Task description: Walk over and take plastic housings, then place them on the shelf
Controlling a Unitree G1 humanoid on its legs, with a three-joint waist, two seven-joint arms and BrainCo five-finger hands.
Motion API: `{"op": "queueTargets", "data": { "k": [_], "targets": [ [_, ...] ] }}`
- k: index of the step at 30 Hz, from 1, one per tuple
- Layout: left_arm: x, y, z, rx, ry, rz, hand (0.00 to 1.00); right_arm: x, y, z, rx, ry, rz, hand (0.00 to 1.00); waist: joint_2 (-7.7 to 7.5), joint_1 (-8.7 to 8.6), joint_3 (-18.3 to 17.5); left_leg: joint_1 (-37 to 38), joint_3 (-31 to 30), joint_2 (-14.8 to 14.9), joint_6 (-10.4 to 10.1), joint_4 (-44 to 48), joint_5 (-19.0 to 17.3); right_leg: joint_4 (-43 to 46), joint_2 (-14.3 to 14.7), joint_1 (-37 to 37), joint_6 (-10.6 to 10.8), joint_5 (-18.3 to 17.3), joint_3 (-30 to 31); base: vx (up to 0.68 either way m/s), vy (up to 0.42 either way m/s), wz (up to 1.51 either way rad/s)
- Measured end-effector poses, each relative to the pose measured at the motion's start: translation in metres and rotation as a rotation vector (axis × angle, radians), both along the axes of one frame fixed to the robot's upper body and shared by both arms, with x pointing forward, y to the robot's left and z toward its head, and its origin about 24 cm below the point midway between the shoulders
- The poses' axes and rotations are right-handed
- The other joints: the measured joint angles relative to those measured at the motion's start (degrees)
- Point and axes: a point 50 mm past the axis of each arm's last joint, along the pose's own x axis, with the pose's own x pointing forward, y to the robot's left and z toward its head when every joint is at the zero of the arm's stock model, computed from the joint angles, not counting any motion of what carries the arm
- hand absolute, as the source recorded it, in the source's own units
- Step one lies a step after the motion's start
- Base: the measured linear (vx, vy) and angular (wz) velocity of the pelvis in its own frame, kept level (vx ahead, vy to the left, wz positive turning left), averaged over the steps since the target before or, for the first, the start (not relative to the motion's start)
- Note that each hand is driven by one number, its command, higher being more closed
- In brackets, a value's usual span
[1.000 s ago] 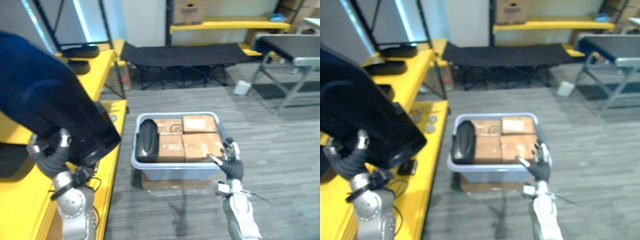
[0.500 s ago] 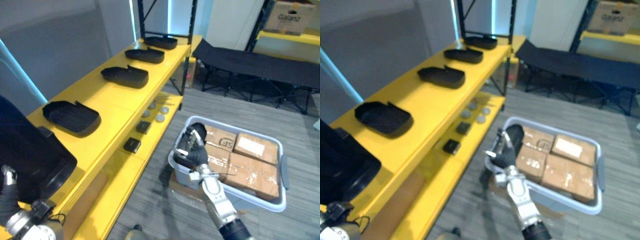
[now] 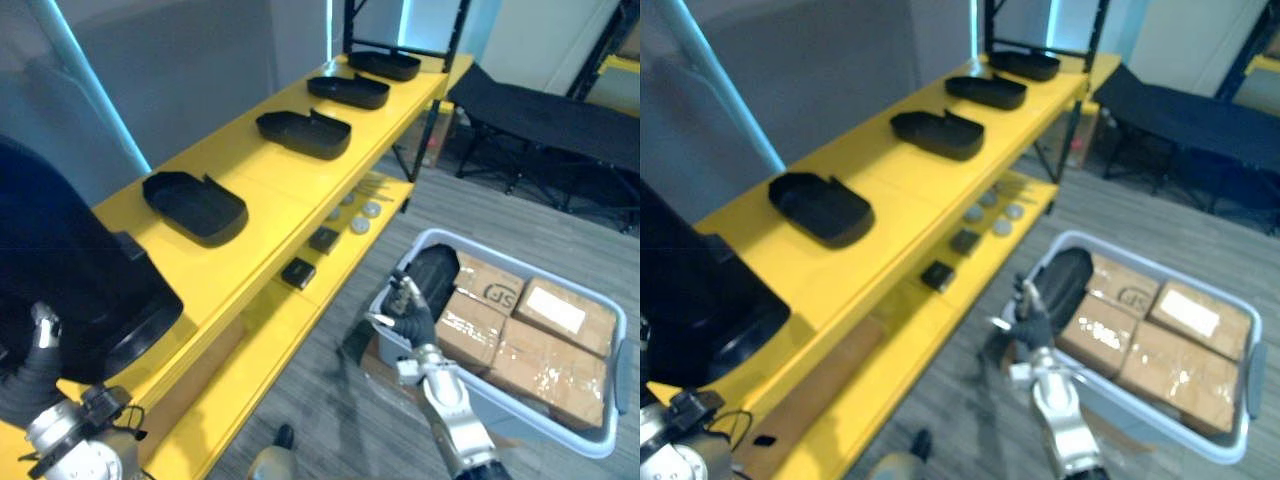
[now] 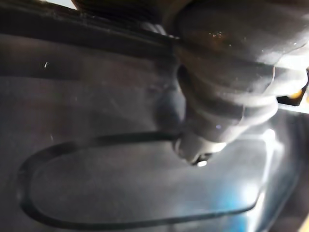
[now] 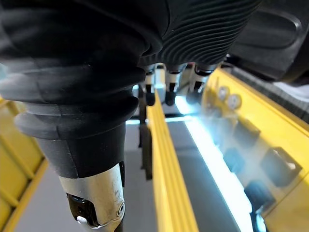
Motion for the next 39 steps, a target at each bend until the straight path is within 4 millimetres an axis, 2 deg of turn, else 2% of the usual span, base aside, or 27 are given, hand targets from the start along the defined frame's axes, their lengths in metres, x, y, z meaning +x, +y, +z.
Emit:
{"op": "queueTargets", "data": {
  "k": [1, 2, 4, 7, 9, 11, 15, 16, 18, 19, 21, 22, 23, 24, 25, 26, 27, 30, 31, 32, 33, 34, 35, 36, 37, 38, 39],
  "targets": [
    [0.003, 0.0, 0.001, 0.006, 0.0, -0.015, 1.0, 0.0, 0.0, 0.002, 0.004, -0.013, 0.001, 0.0, -0.42, 0.02, 0.0, 0.0, -0.1, -0.2, 0.0, -0.2, 0.2, 0.4, -0.1, -0.3, -0.8, -1.1, 0.4, 0.03, -0.057, 0.19],
    [0.007, 0.001, 0.0, 0.009, 0.009, -0.026, 1.0, 0.001, 0.002, 0.007, 0.009, -0.047, 0.013, 0.0, -1.82, 0.2, 0.2, -0.1, 0.2, -0.9, 0.0, -0.3, 0.5, 0.0, -0.4, -0.2, -1.5, -3.6, 0.8, 0.03, -0.097, -0.03],
    [0.01, 0.001, -0.007, -0.016, 0.035, -0.025, 1.0, 0.005, 0.003, 0.013, 0.005, -0.082, 0.031, 0.0, -2.05, 0.08, 0.3, -0.5, 0.5, -1.2, -0.4, -0.1, 0.9, -1.6, -0.3, 0.1, 0.1, -4.9, 1.8, 0.0, -0.106, -0.09],
    [0.011, -0.004, -0.017, -0.064, 0.069, -0.034, 1.0, 0.006, -0.004, 0.015, -0.032, -0.099, 0.038, 0.0, 0.63, 0.02, 2.0, -0.6, 0.9, -0.4, -0.9, 0.1, 1.7, -3.5, 0.6, 0.6, 2.2, -6.2, 1.8, -0.1, -0.09, -0.13],
    [0.011, -0.008, -0.021, -0.091, 0.076, -0.043, 1.0, 0.006, -0.009, 0.015, -0.059, -0.097, 0.037, 0.0, 2.57, -0.41, 3.7, -1.1, 1.3, -0.1, -0.8, -0.1, 2.4, -4.3, 0.7, 0.5, 5.6, -7.5, 1.8, -0.15, -0.048, -0.04],
    [0.006, -0.008, -0.027, -0.111, 0.1, -0.027, 1.0, 0.005, -0.011, 0.014, -0.064, -0.093, 0.033, 0.0, 3.06, -1.37, 3.8, -1.1, 1.6, -0.1, -0.3, 0.1, 2.2, -3.9, 0.6, 0.4, 5.7, -8.0, 1.7, -0.12, -0.002, 0.02],
    [0.003, -0.007, -0.027, -0.104, 0.106, -0.019, 1.0, 0.005, -0.007, 0.017, -0.042, -0.112, 0.027, 0.0, 1.67, -1.07, 4.6, -3.3, 1.9, -0.7, -0.5, 5.5, -0.5, -3.5, 0.0, 0.5, 5.7, -8.3, 1.9, -0.02, 0.038, 0.0],
    [0.002, -0.005, -0.026, -0.097, 0.104, -0.01, 1.0, 0.006, -0.003, 0.018, -0.021, -0.119, 0.024, 0.0, 0.23, -0.83, 5.2, -4.6, 1.9, -1.4, -0.6, 8.7, -2.4, -2.6, -0.6, 0.6, 5.5, -8.9, 1.8, 0.02, 0.06, 0.08],
    [0.002, -0.003, -0.024, -0.088, 0.099, -0.007, 1.0, 0.005, 0.001, 0.02, -0.017, -0.128, 0.022, 0.0, -2.29, -0.79, 6.0, -5.5, 2.7, -2.8, 0.8, 12.2, -5.2, -1.5, -1.8, 1.8, 4.1, -8.6, 1.3, 0.08, 0.108, 0.17],
    [0.005, -0.004, -0.023, -0.084, 0.09, -0.022, 1.0, 0.004, -0.003, 0.019, -0.023, -0.126, 0.001, 0.0, -2.25, -0.97, 6.0, -6.1, 2.1, -2.9, 0.9, 14.8, -7.1, 5.9, -3.1, -0.7, 0.0, -6.8, 2.6, 0.1, 0.149, 0.22],
    [0.007, -0.004, -0.02, -0.072, 0.08, -0.026, 1.0, 0.004, -0.005, 0.02, -0.023, -0.136, -0.012, 0.0, -2.32, -0.99, 5.9, -5.4, 2.0, -2.9, 1.8, 14.8, -8.1, 12.8, -4.1, -4.2, -5.1, -3.5, 5.6, 0.06, 0.127, 0.13],
    [0.008, -0.003, -0.018, -0.06, 0.076, -0.027, 1.0, 0.004, -0.006, 0.023, -0.028, -0.161, -0.02, 0.0, -2.37, -1.07, 5.8, -4.6, 2.1, -3.0, 2.5, 14.6, -8.7, 16.9, -4.3, -6.6, -8.2, 0.3, 8.8, 0.15, 0.2, 0.11],
    [0.009, -0.001, -0.014, -0.038, 0.071, -0.026, 1.0, 0.004, -0.008, 0.027, -0.039, -0.194, -0.027, 0.0, -2.29, -1.58, 5.8, -3.5, 1.8, -3.3, 3.6, 14.3, -9.3, 22.4, -4.7, -10.1, -8.3, 7.2, 13.1, 0.17, 0.195, 0.27],
    [0.013, 0.001, -0.008, -0.01, 0.056, -0.027, 1.0, 0.004, -0.01, 0.033, -0.056, -0.241, -0.034, 0.0, -1.69, -2.39, 6.1, -2.3, -0.2, -3.2, 4.7, 13.8, -9.7, 27.1, -3.3, -12.9, -5.1, 2.6, 16.5, 0.19, 0.166, 0.39],
    [0.015, 0.001, -0.005, -0.003, 0.041, -0.03, 1.0, 0.004, -0.011, 0.039, -0.07, -0.271, -0.032, 0.0, -1.68, -3.06, 6.1, -1.8, -1.4, -3.1, 4.9, 13.4, -9.8, 27.9, -1.4, -13.8, -4.5, -2.8, 17.5, 0.2, 0.084, 0.62],
    [0.022, 0.001, 0.002, -0.004, -0.002, -0.035, 1.0, 0.004, -0.018, 0.055, -0.089, -0.349, -0.043, 0.0, -1.45, -3.95, 6.2, -0.9, -3.2, -3.0, 5.2, 12.3, -9.7, 25.3, 2.6, -14.8, -4.2, -8.3, 18.6, 0.2, 0.07, 0.82],
    [0.03, -0.001, 0.009, -0.008, -0.048, -0.046, 1.0, 0.004, -0.026, 0.078, -0.112, -0.461, -0.06, 0.0, -1.28, -4.83, 6.2, -0.3, -5.3, -3.5, 5.3, 12.0, -9.8, 20.1, 5.8, -15.6, -4.5, -11.1, 19.3, 0.23, 0.074, 0.83],
    [0.054, -0.002, 0.009, -0.058, -0.069, -0.064, 1.0, 0.009, -0.034, 0.127, -0.155, -0.695, -0.032, 0.0, -0.65, -6.34, 6.0, 1.3, -9.8, -5.0, 4.8, 12.5, -10.5, 12.1, 10.2, -18.7, -3.9, -11.3, 27.3, 0.23, -0.04, 0.94],
    [0.057, -0.003, 0.007, -0.07, -0.059, -0.066, 1.0, 0.01, -0.034, 0.134, -0.154, -0.728, -0.021, 0.0, -0.43, -6.42, 5.9, 1.5, -11.0, -5.1, 4.3, 13.1, -11.0, 10.5, 10.6, -18.9, -3.2, -10.8, 28.5, 0.22, -0.162, 1.05],
    [0.059, -0.004, 0.006, -0.079, -0.05, -0.071, 1.0, 0.011, -0.033, 0.148, -0.136, -0.783, 0.003, 0.0, -0.72, -6.3, 5.7, 2.0, -12.8, -5.6, 3.4, 13.6, -11.8, 6.9, 10.4, -18.5, -2.1, -9.6, 29.1, 0.21, -0.251, 1.07],
    [0.057, -0.003, 0.004, -0.078, -0.041, -0.068, 1.0, 0.014, -0.031, 0.161, -0.112, -0.838, 0.029, 0.0, -1.75, -5.83, 5.1, 1.8, -14.4, -6.7, 2.4, 14.5, -13.3, 2.6, 10.1, -17.4, -2.4, -6.5, 29.4, 0.22, -0.301, 1.07],
    [0.056, -0.002, 0.002, -0.086, -0.031, -0.066, 1.0, 0.016, -0.029, 0.167, -0.097, -0.858, 0.042, 0.0, -2.43, -5.4, 4.6, 1.6, -15.4, -7.2, 1.8, 15.0, -14.2, 1.4, 9.7, -16.8, -1.0, -3.3, 29.5, 0.19, -0.363, 0.99],
    [0.05, -0.003, -0.011, -0.141, 0.013, -0.061, 1.0, 0.021, -0.025, 0.174, -0.085, -0.871, 0.08, 0.0, 0.0, -4.69, 3.9, 1.4, -15.9, -5.4, 1.2, 15.9, -15.5, 0.9, 10.9, -15.1, -0.2, -3.4, 26.6, 0.15, -0.287, 0.67],
    [0.047, -0.003, -0.017, -0.161, 0.034, -0.056, 1.0, 0.022, -0.023, 0.175, -0.083, -0.87, 0.093, 0.0, 1.23, -4.43, 3.2, 1.1, -14.9, -4.2, 1.0, 16.0, -15.7, 0.1, 11.9, -14.5, -0.6, -3.4, 25.6, 0.25, -0.355, 0.82],
    [0.039, -0.003, -0.028, -0.19, 0.075, -0.037, 1.0, 0.025, -0.021, 0.174, -0.074, -0.85, 0.115, 0.0, 3.5, -3.7, 1.9, 1.1, -12.9, -1.8, 0.3, 15.3, -15.1, -1.0, 13.1, -12.8, -1.5, -3.4, 23.0, 0.23, -0.247, 0.87],
    [0.035, -0.004, -0.032, -0.207, 0.087, -0.029, 1.0, 0.028, -0.02, 0.171, -0.067, -0.816, 0.129, 0.0, 4.77, -2.98, 1.1, 1.4, -10.6, -0.4, -0.6, 13.2, -13.5, -1.4, 13.5, -11.6, -2.0, -3.6, 20.6, 0.26, -0.263, 1.03],
    [0.033, -0.006, -0.032, -0.215, 0.081, -0.028, 1.0, 0.031, -0.019, 0.168, -0.066, -0.787, 0.133, 0.0, 4.86, -2.68, 1.0, 2.1, -9.1, 0.2, -0.7, 11.4, -12.0, -1.5, 13.4, -10.5, -2.4, -3.8, 19.0, 0.2, -0.195, 1.2]
  ]
}}
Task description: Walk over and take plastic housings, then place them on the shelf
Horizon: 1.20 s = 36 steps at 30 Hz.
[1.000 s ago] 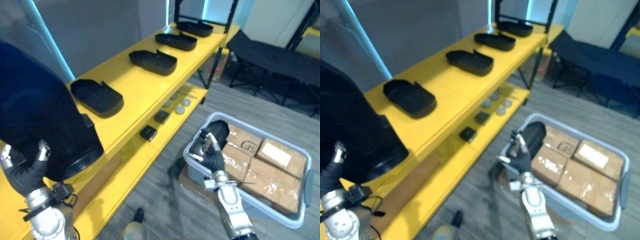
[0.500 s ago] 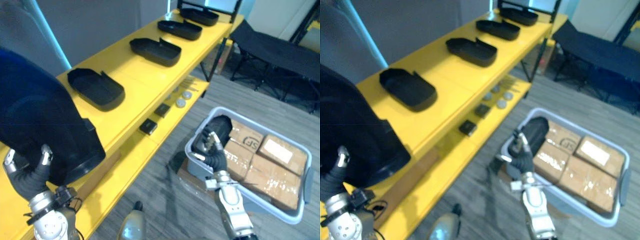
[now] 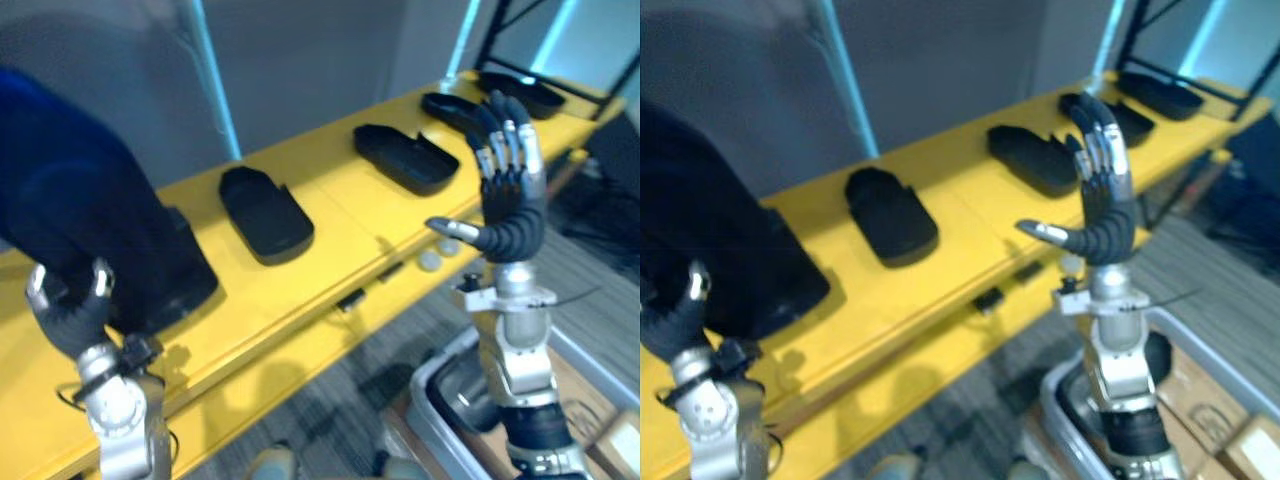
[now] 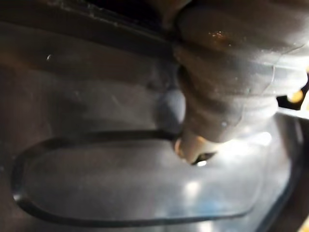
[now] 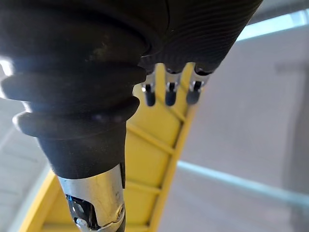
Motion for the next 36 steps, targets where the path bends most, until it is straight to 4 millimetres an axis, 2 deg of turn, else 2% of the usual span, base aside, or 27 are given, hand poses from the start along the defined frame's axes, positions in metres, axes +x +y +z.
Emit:
{"op": "queueTargets", "data": {
  "k": [2, 3, 4, 5, 6, 8, 10, 12, 14, 16, 18, 20, 22, 26, 29, 34, 36],
  "targets": [
    [-0.003, -0.006, 0.009, 0.0, -0.049, -0.016, 1.0, 0.003, 0.001, -0.005, -0.005, 0.047, 0.001, 0.0, 0.02, -0.28, -0.1, -0.6, 8.3, 1.3, 1.7, -1.7, 2.3, -1.7, -0.4, 3.0, -0.5, -0.3, -5.1, 0.15, -0.143, 1.11],
    [-0.001, -0.011, 0.013, 0.009, -0.068, -0.051, 1.0, 0.002, 0.0, -0.008, 0.002, 0.063, -0.01, 0.0, -0.66, -0.9, 0.1, -1.1, 14.6, 2.2, 4.6, -1.5, 1.9, -2.4, -0.9, 4.1, -0.8, -0.5, -7.7, 0.08, -0.071, 1.25],
    [0.005, -0.02, 0.014, 0.021, -0.074, -0.118, 1.0, 0.002, -0.003, -0.016, 0.025, 0.108, -0.038, 0.0, -0.78, -1.63, 0.1, -1.2, 24.0, 5.0, 7.8, -1.4, 3.4, -2.5, -1.6, 5.5, -0.8, -0.5, -10.9, 0.05, -0.053, 1.14],
    [0.006, -0.022, 0.014, 0.023, -0.074, -0.132, 1.0, 0.001, -0.004, -0.017, 0.03, 0.117, -0.043, 0.0, -0.77, -1.9, 0.1, -1.1, 25.5, 5.3, 7.7, -1.6, 4.1, -2.5, -1.8, 5.8, -0.8, -0.5, -11.5, 0.08, 0.016, 1.03],
    [0.009, -0.03, 0.013, 0.021, -0.071, -0.18, 1.0, -0.001, -0.006, -0.024, 0.041, 0.143, -0.065, 0.0, -0.41, -2.14, -0.2, -0.5, 27.1, 5.0, 4.2, -3.7, 6.6, -2.0, -2.6, 5.8, -0.8, -0.6, -12.0, 0.06, 0.09, 0.48],
    [0.011, -0.034, 0.014, 0.027, -0.072, -0.208, 1.0, -0.003, -0.007, -0.031, 0.058, 0.167, -0.077, 0.0, -0.99, -2.09, 0.1, 1.3, 27.1, 3.2, 2.9, -7.5, 8.0, -1.8, -4.2, 5.8, -0.4, -0.7, -11.7, 0.06, 0.146, 0.19],
    [0.011, -0.032, 0.013, 0.033, -0.053, -0.207, 1.0, -0.007, -0.007, -0.038, 0.1, 0.188, -0.088, 0.0, -2.11, -2.18, 0.2, 2.9, 28.5, 1.8, 3.3, -9.2, 8.3, -2.1, -5.4, 6.1, 0.2, -0.4, -11.2, 0.04, 0.118, -0.13],
    [0.01, -0.028, 0.011, 0.042, -0.026, -0.204, 1.0, -0.013, -0.011, -0.047, 0.148, 0.212, -0.118, 0.0, -3.53, -3.33, -0.5, 4.7, 29.3, 0.2, 3.9, -11.2, 8.7, -4.9, -6.5, 7.8, 1.9, 0.6, -10.9, 0.03, 0.088, -0.15],
    [0.01, -0.025, 0.012, 0.079, -0.012, -0.219, 1.0, -0.02, -0.011, -0.051, 0.176, 0.222, -0.126, 0.0, -4.23, -3.56, -1.2, 5.1, 30.5, -0.6, 4.2, -12.2, 8.9, -6.9, -6.9, 7.8, 3.0, 1.2, -9.7, 0.0, 0.066, -0.29],
    [0.012, -0.024, 0.015, 0.124, 0.013, -0.256, 1.0, -0.028, -0.011, -0.054, 0.192, 0.229, -0.131, 0.0, -4.23, -4.12, -1.2, 5.4, 31.7, -1.0, 4.5, -13.5, 9.2, -8.2, -7.0, 7.5, 3.8, 1.8, -9.1, 0.0, 0.043, -0.28],
    [0.017, -0.022, 0.013, 0.158, 0.064, -0.309, 1.0, -0.034, -0.013, -0.063, 0.198, 0.269, -0.147, 0.0, -3.8, -5.38, -1.6, 6.3, 33.1, -1.3, 4.7, -15.6, 10.0, -9.0, -6.8, 6.7, 4.2, 2.5, -7.6, -0.01, 0.032, -0.29],
    [0.029, -0.019, 0.01, 0.144, 0.097, -0.353, 1.0, -0.038, -0.019, -0.07, 0.198, 0.3, -0.177, 0.0, -3.43, -6.57, -1.7, 6.2, 33.7, -1.5, 4.7, -15.6, 10.0, -9.9, -6.8, 6.5, 4.3, 3.3, -6.9, 0.01, 0.04, -0.25],
    [0.043, -0.01, 0.003, 0.131, 0.158, -0.348, 1.0, -0.041, -0.024, -0.074, 0.187, 0.329, -0.188, 0.0, -2.93, -6.98, -2.0, 6.1, 35.1, -1.4, 4.7, -15.6, 10.0, -10.4, -6.6, 5.7, 4.1, 3.9, -5.5, 0.02, 0.046, -0.32],
    [0.076, 0.023, -0.017, 0.013, 0.333, -0.335, 1.0, -0.048, -0.028, -0.086, 0.138, 0.403, -0.179, 0.0, -2.58, -9.92, -2.2, 6.2, 36.4, -1.1, 4.7, -15.6, 10.0, -11.8, -5.9, 5.6, 3.8, 5.2, -4.3, 0.01, 0.019, -0.18],
    [0.093, 0.044, -0.032, -0.063, 0.469, -0.32, 1.0, -0.051, -0.026, -0.085, 0.083, 0.42, -0.128, 0.0, -2.26, -10.57, -2.0, 6.9, 38.0, -0.7, 4.7, -15.6, 10.0, -11.8, -5.5, 5.2, 3.6, 5.5, -2.6, -0.02, 0.006, -0.26],
    [0.113, 0.083, -0.029, -0.15, 0.545, -0.246, 1.0, -0.05, -0.024, -0.087, -0.01, 0.475, -0.071, 0.0, -1.09, -12.43, -1.3, 6.9, 38.9, -0.3, 4.7, -15.6, 10.1, -11.8, -5.1, 4.5, 3.6, 5.8, -1.4, -0.04, 0.008, -0.14],
    [0.117, 0.102, -0.024, -0.191, 0.587, -0.193, 1.0, -0.05, -0.022, -0.091, -0.033, 0.509, -0.05, 0.0, -0.07, -12.86, -0.9, 6.8, 39.8, -0.3, 4.7, -15.6, 10.1, -11.8, -5.0, 3.8, 3.6, 6.1, -0.4, -0.02, 0.024, -0.18]
  ]
}}
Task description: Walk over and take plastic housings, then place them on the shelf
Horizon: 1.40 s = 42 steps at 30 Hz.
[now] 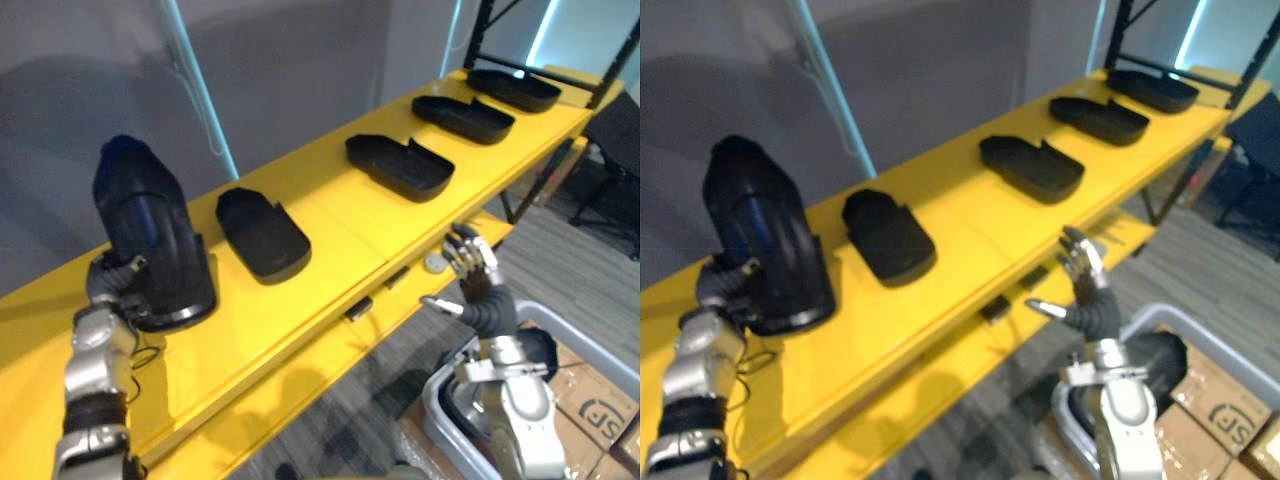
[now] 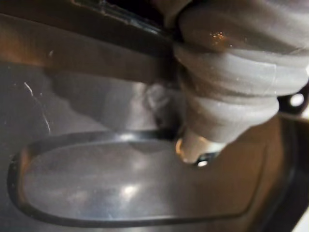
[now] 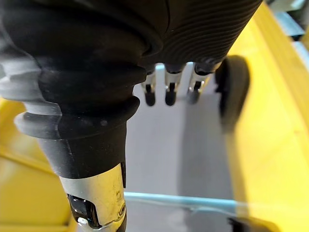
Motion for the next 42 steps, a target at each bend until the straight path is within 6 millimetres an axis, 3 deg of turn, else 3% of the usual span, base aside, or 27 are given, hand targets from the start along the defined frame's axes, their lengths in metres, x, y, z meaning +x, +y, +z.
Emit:
{"op": "queueTargets", "data": {
  "k": [4, 10, 15, 17, 20, 26, 33, 42],
  "targets": [
    [0.004, 0.008, 0.002, -0.04, 0.033, 0.049, 1.0, -0.003, 0.002, -0.006, -0.013, 0.038, 0.019, 0.0, 0.82, -0.79, 0.4, 0.0, 0.1, 0.0, 0.0, 0.0, 0.0, 0.0, 0.1, 0.0, 0.0, 0.0, 0.1, 0.0, 0.005, -0.03],
    [0.003, 0.01, -0.016, -0.094, 0.143, 0.083, 1.0, -0.002, 0.012, -0.005, -0.03, 0.043, 0.13, 0.0, 0.9, -0.95, 0.4, 0.0, -0.4, 0.3, -0.1, 0.0, 0.1, -0.2, 0.2, 0.1, 0.0, 0.0, 0.3, 0.0, 0.001, 0.01],
    [0.001, 0.008, -0.024, -0.104, 0.204, 0.077, 1.0, 0.002, 0.049, -0.001, 0.025, 0.022, 0.342, 0.0, 0.89, 0.06, 0.3, -0.1, -1.2, 0.2, 0.0, 0.0, 0.3, -0.2, 0.2, 0.4, 0.0, 0.0, -0.4, -0.01, 0.007, 0.1],
    [0.002, 0.004, -0.029, -0.102, 0.243, 0.056, 1.0, 0.003, 0.073, 0.004, 0.05, 0.004, 0.457, 0.0, 0.89, 0.5, 0.3, -0.6, -2.6, 0.1, 0.1, 0.0, 0.6, -0.4, 0.1, 1.0, 0.0, 0.0, -1.8, -0.01, 0.0, 0.28],
    [0.001, 0.001, -0.036, -0.103, 0.287, 0.044, 1.0, 0.004, 0.094, 0.009, 0.05, -0.017, 0.55, 0.0, 0.84, 2.02, 0.3, -1.4, -4.3, 0.2, 0.0, 0.0, 1.1, -0.4, 0.2, 1.1, -0.1, -0.1, -3.3, -0.03, -0.002, 0.25],
    [-0.006, 0.003, -0.048, -0.121, 0.357, 0.039, 1.0, 0.007, 0.108, 0.001, 0.042, 0.017, 0.574, 0.0, 0.46, 4.63, 0.3, -2.1, -5.6, 0.2, 0.1, 0.0, 1.7, -0.2, 0.1, 1.4, -0.2, -0.2, -4.7, -0.01, 0.0, 0.14],
    [-0.005, 0.001, -0.05, -0.092, 0.376, -0.043, 1.0, 0.002, 0.122, -0.004, 0.028, 0.038, 0.625, 0.0, -0.1, 5.0, 0.1, -2.1, -7.1, 0.4, 0.0, 0.0, 2.2, 0.2, 0.2, 2.0, -0.4, -0.4, -6.0, -0.02, 0.002, 0.09],
    [-0.002, 0.0, -0.047, -0.013, 0.407, -0.13, 1.0, 0.002, 0.125, -0.006, 0.037, 0.047, 0.65, 0.0, -0.64, 4.92, -0.2, -2.1, -6.9, 0.7, -0.2, 0.0, 2.5, 2.0, 0.0, 0.9, -0.6, -1.1, -5.6, 0.0, 0.002, -0.01]
  ]
}}
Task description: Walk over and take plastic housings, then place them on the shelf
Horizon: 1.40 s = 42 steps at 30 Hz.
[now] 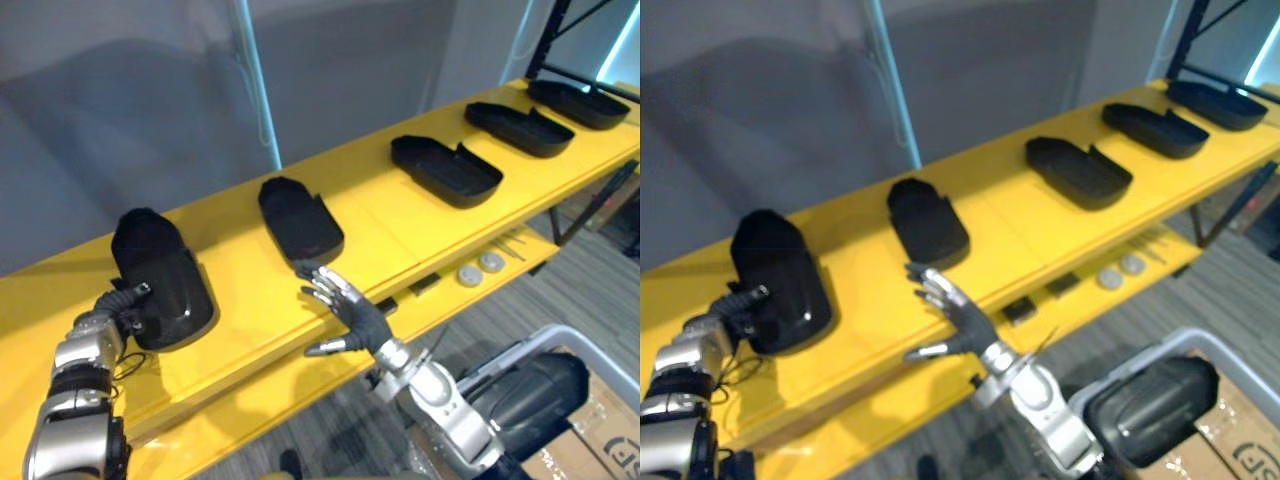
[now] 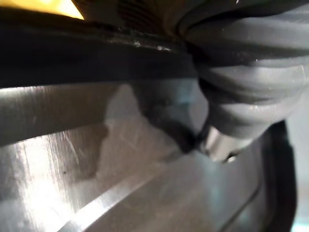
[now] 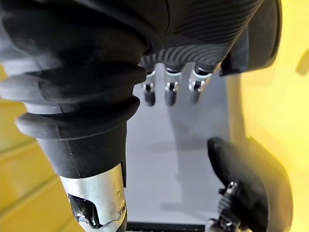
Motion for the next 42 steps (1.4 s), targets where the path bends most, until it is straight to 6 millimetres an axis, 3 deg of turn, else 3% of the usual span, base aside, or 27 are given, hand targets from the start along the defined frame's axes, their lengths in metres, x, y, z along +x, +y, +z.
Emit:
{"op": "queueTargets", "data": {
  "k": [5, 9, 14, 18, 29, 30, 42],
  "targets": [
    [0.003, -0.002, 0.001, 0.01, -0.008, -0.015, 1.0, -0.005, 0.018, 0.01, 0.04, -0.038, 0.188, 0.0, -0.01, -0.11, 0.0, -0.3, -0.3, 0.0, -0.2, 0.0, 0.1, 1.2, -0.2, -0.8, 0.0, -0.7, -0.1, 0.0, -0.001, 0.03],
    [0.019, -0.014, 0.012, 0.035, -0.043, -0.071, 1.0, -0.009, 0.042, 0.025, 0.07, -0.118, 0.352, 0.0, -0.12, 0.42, 0.8, -2.0, -2.3, -0.3, -0.2, 0.0, 1.0, 4.6, -0.9, -2.5, 0.1, -2.4, -1.8, -0.01, -0.006, 0.24],
    [0.041, -0.036, 0.026, 0.009, -0.126, -0.13, 1.0, -0.011, 0.062, 0.03, 0.096, -0.137, 0.438, 0.0, 0.11, 1.31, 2.4, -4.0, -6.3, -1.2, -0.1, 0.0, 2.1, 7.6, -2.1, -3.3, 0.2, -4.6, -5.2, -0.02, -0.006, 0.4],
    [0.048, -0.042, 0.037, 0.017, -0.169, -0.156, 1.0, -0.013, 0.076, 0.038, 0.12, -0.161, 0.483, 0.0, 0.24, 1.97, 3.9, -4.9, -7.1, -1.2, -0.1, 0.0, 2.4, 8.6, -2.1, -3.8, 0.0, -4.9, -5.8, 0.0, -0.022, 0.13],
    [0.063, -0.061, 0.052, 0.01, -0.241, -0.194, 1.0, -0.013, 0.081, 0.04, 0.12, -0.164, 0.498, 0.0, 1.2, 2.48, 7.3, -5.4, -7.7, -1.2, 0.0, 0.0, 2.9, 9.5, -2.1, -4.2, -0.3, -5.1, -6.1, -0.01, -0.014, 0.03],
    [0.065, -0.062, 0.055, 0.012, -0.247, -0.195, 0.0, -0.013, 0.081, 0.04, 0.119, -0.163, 0.499, 0.0, 1.27, 2.57, 7.5, -5.7, -7.6, -1.1, 0.0, 0.0, 2.9, 10.0, -2.1, -4.9, -0.4, -5.2, -5.8, -0.03, -0.013, -0.04],
    [0.071, -0.063, 0.067, 0.0, -0.29, -0.129, 0.0, -0.012, 0.083, 0.042, 0.118, -0.164, 0.498, 0.0, 1.72, 2.49, 9.4, -6.1, -7.1, -1.0, -0.2, 0.0, 3.2, 12.6, -2.8, -6.8, -0.7, -6.2, -4.9, -0.01, -0.012, -0.03]
  ]
}}
